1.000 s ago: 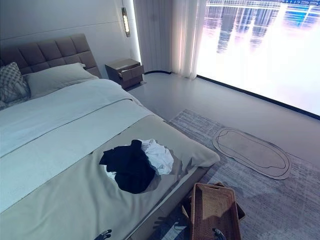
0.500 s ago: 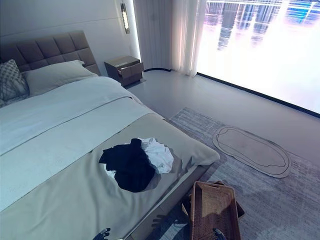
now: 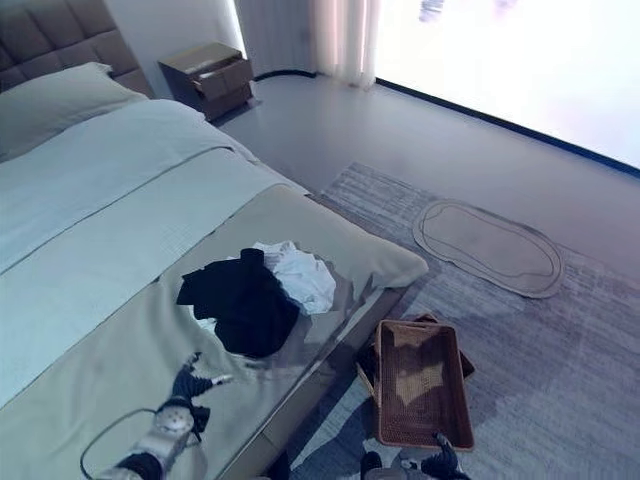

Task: Pick up clothes into the bucket

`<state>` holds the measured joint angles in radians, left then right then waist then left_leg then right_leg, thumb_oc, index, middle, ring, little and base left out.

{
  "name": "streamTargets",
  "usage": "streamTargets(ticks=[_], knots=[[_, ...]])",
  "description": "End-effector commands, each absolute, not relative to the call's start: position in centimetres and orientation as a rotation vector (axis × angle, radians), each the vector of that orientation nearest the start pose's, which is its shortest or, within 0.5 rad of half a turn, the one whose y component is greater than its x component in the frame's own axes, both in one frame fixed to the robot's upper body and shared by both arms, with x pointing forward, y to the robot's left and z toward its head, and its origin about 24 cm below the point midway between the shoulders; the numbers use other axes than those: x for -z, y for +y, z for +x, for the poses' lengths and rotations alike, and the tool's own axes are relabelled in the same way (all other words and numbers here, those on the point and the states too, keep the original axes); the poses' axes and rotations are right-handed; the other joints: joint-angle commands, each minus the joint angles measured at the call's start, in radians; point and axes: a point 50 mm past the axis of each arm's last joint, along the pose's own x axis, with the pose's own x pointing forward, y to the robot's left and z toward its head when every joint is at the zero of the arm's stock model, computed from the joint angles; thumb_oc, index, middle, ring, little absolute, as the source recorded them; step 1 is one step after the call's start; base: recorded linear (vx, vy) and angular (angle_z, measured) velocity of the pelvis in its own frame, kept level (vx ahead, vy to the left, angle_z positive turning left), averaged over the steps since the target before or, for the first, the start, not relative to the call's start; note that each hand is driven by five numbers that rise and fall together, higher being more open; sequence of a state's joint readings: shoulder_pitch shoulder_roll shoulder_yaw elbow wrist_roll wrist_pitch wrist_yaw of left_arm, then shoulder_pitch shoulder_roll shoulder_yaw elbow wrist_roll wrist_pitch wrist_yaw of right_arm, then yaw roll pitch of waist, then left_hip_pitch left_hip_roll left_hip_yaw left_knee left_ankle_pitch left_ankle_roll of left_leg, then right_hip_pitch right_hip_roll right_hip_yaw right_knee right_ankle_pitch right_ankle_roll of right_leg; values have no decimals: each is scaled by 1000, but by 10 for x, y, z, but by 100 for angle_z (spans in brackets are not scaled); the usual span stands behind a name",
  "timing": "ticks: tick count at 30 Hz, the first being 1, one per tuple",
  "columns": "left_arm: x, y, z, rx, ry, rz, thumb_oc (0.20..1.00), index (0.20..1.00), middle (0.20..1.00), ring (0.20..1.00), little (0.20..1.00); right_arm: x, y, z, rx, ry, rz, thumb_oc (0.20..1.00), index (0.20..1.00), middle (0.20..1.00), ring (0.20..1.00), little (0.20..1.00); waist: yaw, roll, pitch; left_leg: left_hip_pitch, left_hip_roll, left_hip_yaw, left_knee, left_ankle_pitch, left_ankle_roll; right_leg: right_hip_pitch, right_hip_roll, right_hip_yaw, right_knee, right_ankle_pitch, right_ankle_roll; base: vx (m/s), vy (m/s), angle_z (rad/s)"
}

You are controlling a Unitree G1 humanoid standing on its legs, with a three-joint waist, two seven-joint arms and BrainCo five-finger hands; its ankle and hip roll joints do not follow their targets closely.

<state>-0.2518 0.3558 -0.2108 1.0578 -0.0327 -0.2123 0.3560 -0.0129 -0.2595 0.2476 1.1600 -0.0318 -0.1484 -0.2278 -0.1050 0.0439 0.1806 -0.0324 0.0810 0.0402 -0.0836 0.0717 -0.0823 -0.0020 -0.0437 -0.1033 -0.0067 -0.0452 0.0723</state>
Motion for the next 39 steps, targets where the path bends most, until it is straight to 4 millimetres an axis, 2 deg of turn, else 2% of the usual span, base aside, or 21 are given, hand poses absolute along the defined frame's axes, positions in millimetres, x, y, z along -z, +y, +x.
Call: streamTargets(ticks=[1, 2, 3, 4, 5, 6, 7, 8, 9, 13, 14, 15, 16, 17, 21, 25, 26, 27, 28, 31, 39], knots=[[32, 272, 276, -395, 348, 553, 1000, 1000, 1000, 1000, 1000, 133, -220, 160, 48, 811, -515, 1000, 1000, 1000, 1000, 1000, -22, -68, 41, -2, -65, 42, 101, -108, 37, -100, -53, 21, 53, 40, 56, -48, 21, -28], [24, 273, 283, -404, 316, 557, 1000, 1000, 1000, 1000, 1000, 131, -219, 163, 42, 799, -516, 1000, 1000, 1000, 1000, 1000, -25, -70, 48, -15, -66, 47, 103, -107, 37, -112, -51, 29, 54, 44, 57, -38, 33, -32], [7, 277, 295, -432, 255, 565, 1000, 1000, 1000, 1000, 1000, 129, -215, 170, 35, 777, -515, 1000, 1000, 1000, 1000, 1000, -29, -73, 68, -41, -66, 55, 114, -108, 39, -145, -50, 48, 59, 52, 60, -21, 23, -16], [7, 277, 296, -433, 255, 565, 1000, 1000, 1000, 1000, 1000, 129, -215, 170, 35, 776, -515, 1000, 1000, 1000, 1000, 1000, -29, -73, 68, -42, -66, 56, 115, -108, 39, -146, -50, 48, 60, 52, 60, -34, 40, -28], [-10, 279, 307, -458, 193, 567, 1000, 1000, 1000, 1000, 1000, 123, -213, 180, 24, 734, -518, 1000, 1000, 1000, 1000, 1000, -34, -79, 88, -71, -68, 67, 131, -112, 42, -174, -49, 67, 61, 61, 62, -23, 18, -30], [-10, 279, 308, -458, 193, 567, 1000, 1000, 1000, 1000, 1000, 123, -213, 180, 24, 734, -518, 1000, 1000, 1000, 1000, 1000, -33, -80, 87, -72, -68, 67, 131, -112, 42, -175, -49, 68, 62, 61, 62, -29, 25, -42], [-20, 280, 315, -472, 160, 588, 1000, 1000, 1000, 1000, 1000, 121, -210, 185, 17, 717, -519, 1000, 1000, 1000, 1000, 1000, -37, -85, 99, -90, -68, 72, 144, -116, 43, -193, -48, 78, 63, 66, 65, -36, 24, -34], [-38, 289, 324, -512, 120, 641, 1000, 1000, 1000, 1000, 1000, 115, -206, 196, -2, 668, -525, 1000, 1000, 1000, 1000, 1000, -46, -98, 124, -123, -70, 83, 173, -126, 46, -224, -46, 99, 67, 75, 67, -37, 24, -31], [-38, 289, 324, -512, 119, 641, 1000, 1000, 1000, 1000, 1000, 115, -205, 196, -2, 667, -525, 1000, 1000, 1000, 1000, 1000, -45, -99, 123, -125, -70, 84, 175, -126, 46, -226, -46, 100, 68, 75, 67, -25, 26, -28], [-71, 303, 339, -568, 63, 735, 1000, 1000, 1000, 1000, 1000, 105, -197, 210, -25, 591, -512, 1000, 1000, 1000, 1000, 1000, -61, -122, 165, -205, -69, 109, 256, -160, 57, -300, -39, 147, 97, 82, 70, -30, 44, -24], [-84, 306, 346, -590, 43, 756, 1000, 1000, 1000, 1000, 1000, 100, -194, 216, -26, 557, -499, 1000, 1000, 1000, 1000, 1000, -70, -133, 192, -252, -67, 120, 313, -183, 67, -338, -36, 170, 123, 78, 70, -46, 46, -36], [-84, 306, 346, -591, 42, 756, 1000, 1000, 1000, 1000, 1000, 100, -194, 216, -26, 556, -498, 1000, 1000, 1000, 1000, 1000, -70, -134, 189, -256, -68, 121, 311, -179, 67, -342, -37, 170, 122, 80, 70, -53, 57, -27], [-97, 308, 351, -609, 17, 759, 1000, 1000, 1000, 1000, 1000, 95, -191, 221, -30, 522, -484, 1000, 1000, 1000, 1000, 1000, -77, -141, 214, -300, -63, 130, 359, -198, 73, -380, -35, 183, 147, 76, 70, -26, 21, -14], [-97, 308, 351, -609, 17, 759, 1000, 1000, 1000, 1000, 1000, 95, -191, 221, -30, 522, -483, 1000, 1000, 1000, 1000, 1000, -77, -141, 214, -301, -63, 130, 360, -198, 73, -381, -35, 183, 147, 76, 70, -46, 41, -16], [-114, 307, 360, -651, -23, 648, 1000, 1000, 1000, 1000, 1000, 87, -187, 229, -19, 471, -443, 1000, 1000, 1000, 1000, 1000, -93, -158, 244, -396, -58, 130, 420, -212, 76, -465, -30, 189, 181, 77, 70, -34, 0, -10], [-133, 306, 368, -682, -57, 615, 1000, 1000, 1000, 1000, 1000, 72, -185, 242, 8, 384, -390, 1000, 1000, 1000, 1000, 1000, -106, -185, 277, -518, -44, 118, 514, -239, 80, -557, -21, 183, 209, 81, 66, -27, -15, 1], [-133, 305, 368, -682, -57, 615, 859, 859, 859, 859, 859, 72, -185, 242, 8, 384, -390, 1000, 1000, 1000, 1000, 1000, -106, -184, 275, -521, -43, 117, 516, -240, 80, -559, -21, 182, 210, 81, 66, -26, -30, 4], [-135, 310, 367, -690, -51, 609, 363, 363, 363, 363, 363, 69, -184, 244, 14, 368, -373, 1000, 1000, 1000, 1000, 1000, -109, -190, 280, -541, -39, 116, 531, -244, 80, -573, -18, 182, 213, 83, 65, -23, -14, 7], [-135, 310, 368, -678, -43, 585, 200, 200, 200, 200, 200, 63, -184, 250, 34, 341, -337, 1000, 1000, 1000, 1000, 1000, -107, -197, 285, -576, -38, 111, 554, -252, 84, -595, -12, 183, 212, 88, 66, -25, -4, 6], [-134, 311, 368, -663, -36, 487, 200, 200, 200, 200, 200, 58, -182, 254, 48, 319, -300, 1000, 1000, 1000, 1000, 1000, -101, -201, 290, -599, -34, 102, 561, -253, 86, -605, -7, 178, 200, 95, 68, -2, -1, -5], [-120, 304, 364, -639, -46, 416, 200, 200, 200, 200, 200, 54, -182, 255, 43, 293, -282, 1000, 1000, 1000, 1000, 1000, -74, -200, 282, -575, -49, 61, 534, -243, 83, -565, -13, 151, 168, 93, 66, 15, -18, 5]])
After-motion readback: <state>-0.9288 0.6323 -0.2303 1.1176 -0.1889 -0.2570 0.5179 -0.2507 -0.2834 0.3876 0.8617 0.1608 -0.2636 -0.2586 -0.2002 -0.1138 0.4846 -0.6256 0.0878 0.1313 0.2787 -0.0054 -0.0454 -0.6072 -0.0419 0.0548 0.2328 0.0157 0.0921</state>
